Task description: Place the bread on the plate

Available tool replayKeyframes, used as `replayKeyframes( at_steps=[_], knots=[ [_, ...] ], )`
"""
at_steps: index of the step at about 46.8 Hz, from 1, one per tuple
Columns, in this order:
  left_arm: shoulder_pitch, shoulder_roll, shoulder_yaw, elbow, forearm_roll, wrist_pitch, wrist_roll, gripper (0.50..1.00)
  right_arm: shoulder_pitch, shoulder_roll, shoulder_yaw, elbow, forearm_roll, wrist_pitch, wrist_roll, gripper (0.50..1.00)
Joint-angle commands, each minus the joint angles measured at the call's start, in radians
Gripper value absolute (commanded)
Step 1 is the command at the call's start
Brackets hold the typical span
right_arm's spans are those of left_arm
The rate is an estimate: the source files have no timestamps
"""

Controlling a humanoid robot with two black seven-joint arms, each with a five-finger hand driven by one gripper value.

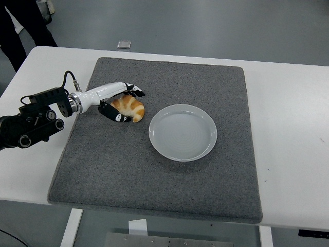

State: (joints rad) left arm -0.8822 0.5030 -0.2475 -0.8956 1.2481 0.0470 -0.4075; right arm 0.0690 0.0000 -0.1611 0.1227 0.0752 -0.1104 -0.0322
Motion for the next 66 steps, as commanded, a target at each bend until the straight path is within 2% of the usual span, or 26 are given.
replayKeyframes(
  at_steps=[1,2,4,23,27,40,51,56,62,66],
  knots=[
    [-0.004,0.002,-0.001,-0.005,-0.001,0.001,-0.007,0.549,0.000,0.000,0.000,0.000,0.000,0.000,0.000,0.952],
    [-0.004,0.002,-0.001,-0.006,-0.001,0.001,-0.008,0.521,0.000,0.000,0.000,0.000,0.000,0.000,0.000,0.952],
    [-0.007,0.002,-0.001,-0.006,-0.001,0.001,-0.008,0.500,0.000,0.000,0.000,0.000,0.000,0.000,0.000,0.952],
    [-0.032,0.015,-0.004,-0.011,-0.010,0.001,-0.008,0.500,0.000,0.000,0.000,0.000,0.000,0.000,0.000,0.952],
    [-0.055,0.041,-0.012,-0.020,-0.019,0.001,-0.008,0.500,0.000,0.000,0.000,0.000,0.000,0.000,0.000,0.952],
    [-0.194,0.170,-0.016,-0.031,-0.048,-0.012,-0.007,0.500,0.000,0.000,0.000,0.000,0.000,0.000,0.000,0.952],
    [-0.372,0.170,-0.003,-0.025,-0.050,-0.033,0.004,0.500,0.000,0.000,0.000,0.000,0.000,0.000,0.000,0.952],
    [-0.458,0.123,-0.001,-0.019,-0.048,-0.059,0.010,0.500,0.000,0.000,0.000,0.000,0.000,0.000,0.000,0.952],
    [-0.504,-0.035,0.016,0.030,-0.045,-0.065,0.015,0.500,0.000,0.000,0.000,0.000,0.000,0.000,0.000,0.952],
    [-0.518,-0.147,0.050,0.056,-0.045,-0.059,0.039,0.500,0.000,0.000,0.000,0.000,0.000,0.000,0.000,0.952]
  ],
)
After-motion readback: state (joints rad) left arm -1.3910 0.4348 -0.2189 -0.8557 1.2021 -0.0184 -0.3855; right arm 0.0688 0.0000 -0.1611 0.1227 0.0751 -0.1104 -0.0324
